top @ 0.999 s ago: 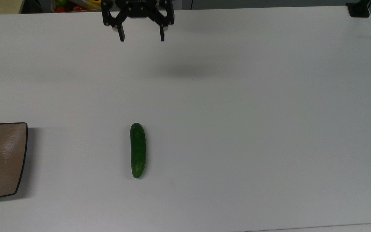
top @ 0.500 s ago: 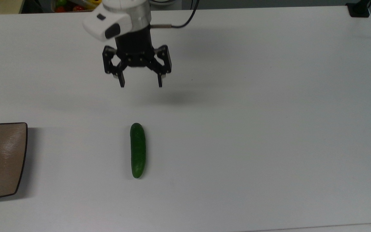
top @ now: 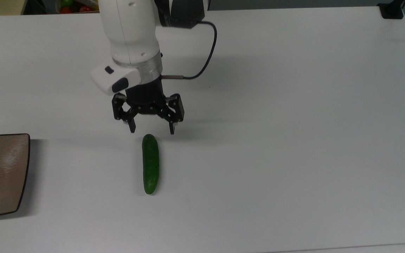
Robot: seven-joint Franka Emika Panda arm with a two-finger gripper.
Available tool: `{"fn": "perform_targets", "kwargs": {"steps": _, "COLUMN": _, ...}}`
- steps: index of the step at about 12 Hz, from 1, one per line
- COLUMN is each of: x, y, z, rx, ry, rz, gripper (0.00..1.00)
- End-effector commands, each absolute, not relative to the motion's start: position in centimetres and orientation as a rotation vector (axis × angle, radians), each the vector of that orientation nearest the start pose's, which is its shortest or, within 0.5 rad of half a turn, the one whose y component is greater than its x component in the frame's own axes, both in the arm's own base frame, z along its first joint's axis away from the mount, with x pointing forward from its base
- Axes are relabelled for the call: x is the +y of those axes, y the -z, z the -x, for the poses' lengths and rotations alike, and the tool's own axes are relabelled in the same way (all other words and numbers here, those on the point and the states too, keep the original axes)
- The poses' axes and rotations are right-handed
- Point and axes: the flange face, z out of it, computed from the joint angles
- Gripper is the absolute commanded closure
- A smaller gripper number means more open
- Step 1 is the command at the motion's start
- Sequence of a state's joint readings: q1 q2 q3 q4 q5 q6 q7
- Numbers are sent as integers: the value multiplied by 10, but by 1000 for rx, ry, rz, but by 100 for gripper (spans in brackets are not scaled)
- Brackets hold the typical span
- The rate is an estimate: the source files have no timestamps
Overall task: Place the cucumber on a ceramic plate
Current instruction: 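Move the open gripper down over the green cucumber, then lower the gripper around the cucumber and close it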
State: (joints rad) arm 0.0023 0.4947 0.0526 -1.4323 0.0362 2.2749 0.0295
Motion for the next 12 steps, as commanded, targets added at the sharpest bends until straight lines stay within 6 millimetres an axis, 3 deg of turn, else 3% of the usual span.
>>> {"fn": "perform_targets", "kwargs": {"steps": 1, "x": 36, "y": -412, "z": -755, "rx": 42, "ry": 621, "rz": 3026, "gripper": 0}}
{"fn": "perform_targets", "kwargs": {"steps": 3, "x": 40, "y": -385, "z": -765, "rx": 1, "ry": 640, "rz": 3057, "gripper": 0}}
{"fn": "perform_targets", "kwargs": {"steps": 5, "x": 37, "y": -370, "z": -771, "rx": -4, "ry": 679, "rz": 3064, "gripper": 0}}
{"fn": "perform_targets", "kwargs": {"steps": 12, "x": 36, "y": -323, "z": -767, "rx": -87, "ry": 597, "rz": 3134, "gripper": 0}}
